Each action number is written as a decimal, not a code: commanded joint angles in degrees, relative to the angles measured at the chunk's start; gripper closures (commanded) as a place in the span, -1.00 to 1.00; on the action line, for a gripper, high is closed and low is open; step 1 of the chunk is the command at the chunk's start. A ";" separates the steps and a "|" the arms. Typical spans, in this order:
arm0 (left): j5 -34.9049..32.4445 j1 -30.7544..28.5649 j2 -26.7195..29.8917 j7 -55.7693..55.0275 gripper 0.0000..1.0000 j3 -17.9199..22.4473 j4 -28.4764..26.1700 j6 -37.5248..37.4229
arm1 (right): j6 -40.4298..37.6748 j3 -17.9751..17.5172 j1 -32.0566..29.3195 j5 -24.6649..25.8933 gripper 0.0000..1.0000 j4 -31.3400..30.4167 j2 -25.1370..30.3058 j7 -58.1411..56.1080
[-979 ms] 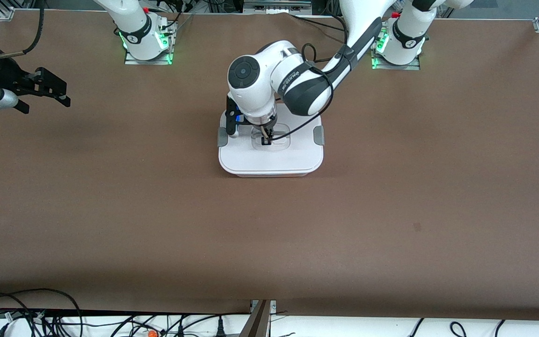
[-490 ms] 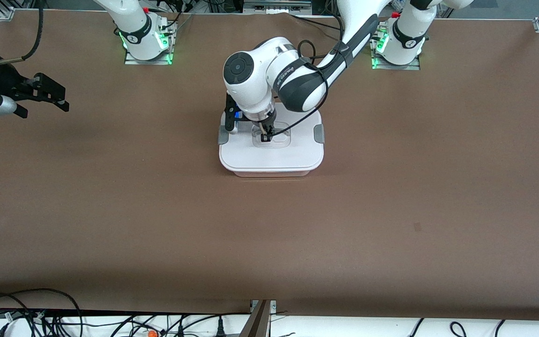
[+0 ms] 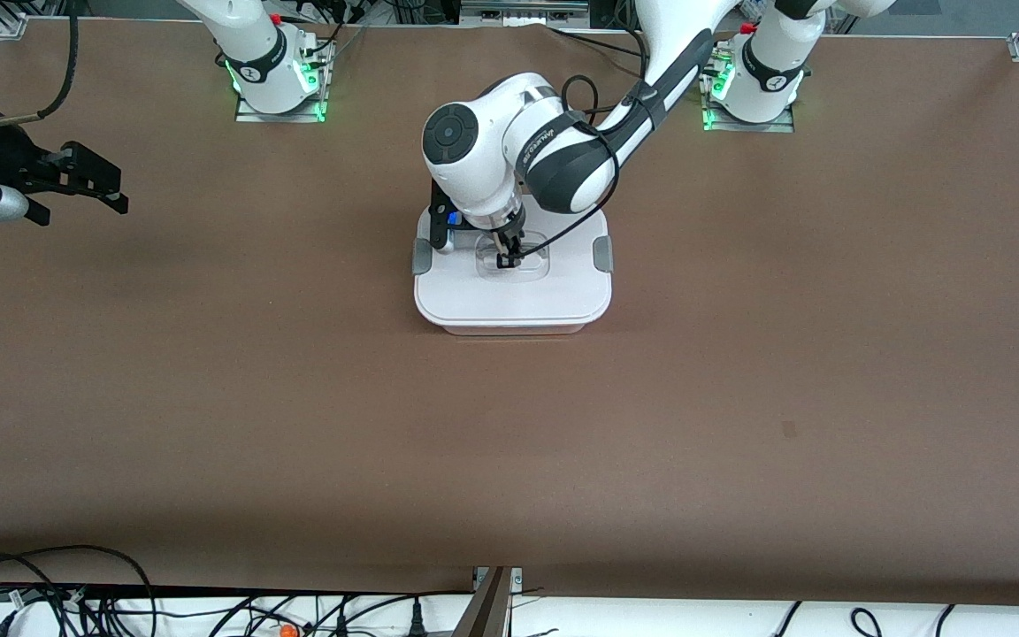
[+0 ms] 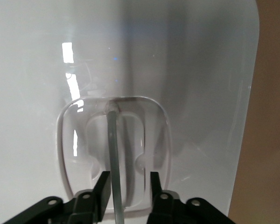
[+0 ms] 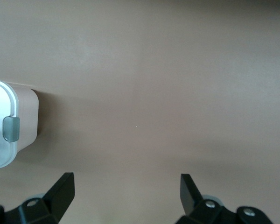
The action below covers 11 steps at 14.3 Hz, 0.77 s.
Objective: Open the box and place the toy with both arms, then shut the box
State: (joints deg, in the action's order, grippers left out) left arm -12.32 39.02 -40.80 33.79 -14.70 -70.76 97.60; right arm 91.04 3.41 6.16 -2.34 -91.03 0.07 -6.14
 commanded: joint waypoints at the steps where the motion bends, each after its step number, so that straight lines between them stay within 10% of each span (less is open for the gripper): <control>1: 2.98 -2.88 4.93 -2.23 -1.00 0.02 -0.52 -5.91 | -1.31 0.37 0.26 0.50 -1.00 1.38 -0.43 0.16; 7: 16.69 -18.95 12.76 -7.75 -1.00 0.02 3.60 -18.56 | -1.22 0.28 0.35 0.58 -1.00 1.47 -0.43 0.25; 11: 11.65 -27.41 15.65 -14.61 -1.00 0.63 7.83 -23.77 | -1.22 0.11 0.52 0.32 -1.00 1.47 -0.43 0.25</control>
State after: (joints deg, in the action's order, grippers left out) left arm 2.19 12.30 -26.45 23.81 -13.88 -64.57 75.61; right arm 90.96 3.53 6.20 -2.34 -90.85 -0.07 -6.14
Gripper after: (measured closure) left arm 0.000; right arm 0.000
